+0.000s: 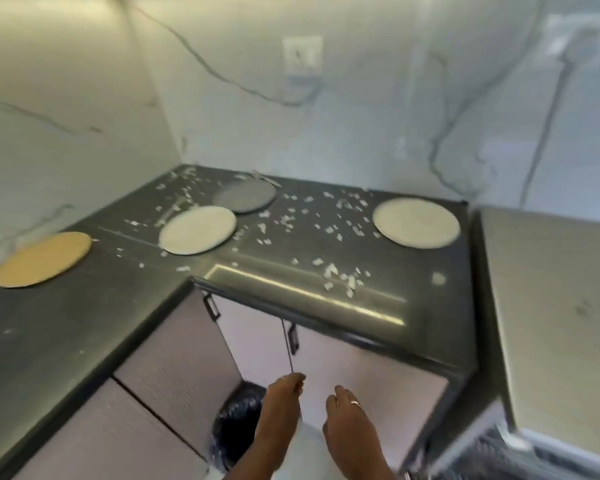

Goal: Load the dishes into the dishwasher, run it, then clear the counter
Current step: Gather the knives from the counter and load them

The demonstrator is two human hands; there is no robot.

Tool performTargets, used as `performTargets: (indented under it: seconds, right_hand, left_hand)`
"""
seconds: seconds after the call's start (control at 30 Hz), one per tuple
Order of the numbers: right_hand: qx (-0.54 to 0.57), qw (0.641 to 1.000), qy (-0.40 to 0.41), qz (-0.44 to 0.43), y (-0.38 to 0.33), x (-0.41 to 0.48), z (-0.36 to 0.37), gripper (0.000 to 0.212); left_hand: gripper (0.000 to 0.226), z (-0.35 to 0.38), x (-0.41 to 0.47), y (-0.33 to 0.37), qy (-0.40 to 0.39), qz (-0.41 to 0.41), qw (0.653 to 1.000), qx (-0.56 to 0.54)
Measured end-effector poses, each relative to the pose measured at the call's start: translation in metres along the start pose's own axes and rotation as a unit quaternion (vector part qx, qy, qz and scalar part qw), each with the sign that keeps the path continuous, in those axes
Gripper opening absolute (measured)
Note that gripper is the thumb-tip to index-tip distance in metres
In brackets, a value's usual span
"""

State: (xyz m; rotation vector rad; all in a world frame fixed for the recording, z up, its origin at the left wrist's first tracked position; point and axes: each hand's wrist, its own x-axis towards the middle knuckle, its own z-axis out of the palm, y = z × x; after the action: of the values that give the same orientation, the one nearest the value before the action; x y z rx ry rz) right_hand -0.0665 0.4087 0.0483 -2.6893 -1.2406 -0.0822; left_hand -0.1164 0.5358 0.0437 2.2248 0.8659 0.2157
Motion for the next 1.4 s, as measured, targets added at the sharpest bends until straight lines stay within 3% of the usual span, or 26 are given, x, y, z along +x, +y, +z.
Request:
performTargets:
  seconds: [0.23,0.33,0.57,0.7,0.8,1.07,1.27,1.4]
  right_hand:
    - [-0.065,0.992,0.049,-0.096,-0.043,0.141,-0.044,0.039]
    - [-0.043,0.993,0.069,-0.088,-0.055,0.191,-0.055,0.042]
    - [-0.027,0.995,0.057,-0.079,-0.068,0.292,-0.047,0.035]
    - [-0.014,0.997,0.024,-0.075,-0.06,0.346,-0.03,0.031]
    - [0.008,0.996,-0.011,-0.091,-0.057,0.383,-0.024,0.037]
    - [0.047,0.991,-0.022,-0.12,-0.084,0.462,0.003,0.031]
    - [0.015,0.984,-0.008,-0.176,-0.141,0.502,0.002,0.029]
    - [0.048,0.981,-0.018,-0.189,-0.19,0.534,0.012,0.012]
  left_hand:
    - [0.024,-0.109,0.11,0.011,0.1,0.041,0.994,-0.002]
    - [0.024,-0.138,0.152,0.012,0.114,0.05,0.992,-0.019]
    - [0.035,-0.159,0.254,-0.007,0.071,0.054,0.995,0.048]
    - [0.06,-0.168,0.31,-0.017,0.012,0.062,0.997,0.051]
    - [0.065,-0.184,0.338,-0.03,0.009,0.034,0.999,0.028]
    - [0.041,-0.233,0.364,-0.099,0.113,-0.091,0.989,-0.012]
    - [0.042,-0.285,0.361,-0.156,0.16,-0.173,0.971,0.045]
    - [0.048,-0.315,0.355,-0.198,0.154,-0.175,0.953,0.194]
